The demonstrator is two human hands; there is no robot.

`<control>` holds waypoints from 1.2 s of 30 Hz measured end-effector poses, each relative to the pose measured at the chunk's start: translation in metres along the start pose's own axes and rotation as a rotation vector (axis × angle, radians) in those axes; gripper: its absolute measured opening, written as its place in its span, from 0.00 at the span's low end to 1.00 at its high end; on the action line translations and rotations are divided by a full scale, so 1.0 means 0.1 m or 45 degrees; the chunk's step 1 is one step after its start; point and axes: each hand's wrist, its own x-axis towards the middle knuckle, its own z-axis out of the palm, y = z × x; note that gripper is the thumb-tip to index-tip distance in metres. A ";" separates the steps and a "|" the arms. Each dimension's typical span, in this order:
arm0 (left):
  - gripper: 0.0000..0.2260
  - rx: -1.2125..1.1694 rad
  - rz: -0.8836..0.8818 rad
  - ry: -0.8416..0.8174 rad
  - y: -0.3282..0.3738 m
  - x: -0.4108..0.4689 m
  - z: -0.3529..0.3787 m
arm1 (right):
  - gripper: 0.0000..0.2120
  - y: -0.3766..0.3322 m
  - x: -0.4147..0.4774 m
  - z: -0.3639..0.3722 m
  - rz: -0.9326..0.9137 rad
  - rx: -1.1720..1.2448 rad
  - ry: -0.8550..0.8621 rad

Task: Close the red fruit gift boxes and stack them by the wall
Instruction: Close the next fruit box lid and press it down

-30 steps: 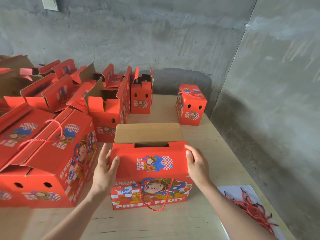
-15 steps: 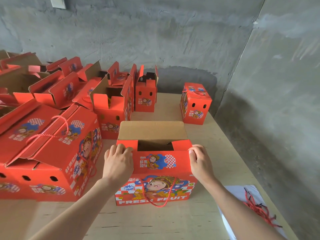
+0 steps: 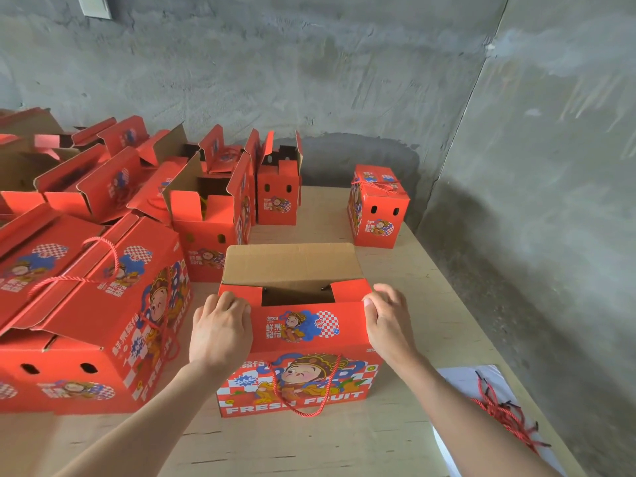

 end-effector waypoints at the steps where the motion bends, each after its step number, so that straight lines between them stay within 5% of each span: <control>1: 0.10 0.002 -0.003 -0.009 0.00 0.00 0.00 | 0.07 -0.02 0.01 0.00 -0.060 -0.126 -0.037; 5: 0.15 -0.005 0.008 0.015 0.03 -0.03 -0.03 | 0.14 -0.09 0.03 0.01 -0.269 -0.261 -0.266; 22: 0.18 0.006 0.133 -0.086 0.01 -0.05 -0.05 | 0.13 -0.24 0.10 0.17 -0.233 -0.272 -0.272; 25: 0.19 0.029 0.095 -0.289 -0.02 -0.01 -0.02 | 0.15 -0.24 0.07 0.15 -0.199 -0.135 -0.371; 31: 0.29 0.196 0.229 -0.646 -0.08 0.03 -0.03 | 0.26 -0.27 0.20 0.16 -0.058 -0.445 -0.904; 36: 0.21 0.108 0.097 -0.609 -0.03 0.13 0.03 | 0.24 -0.29 0.27 0.15 -0.045 -0.435 -0.860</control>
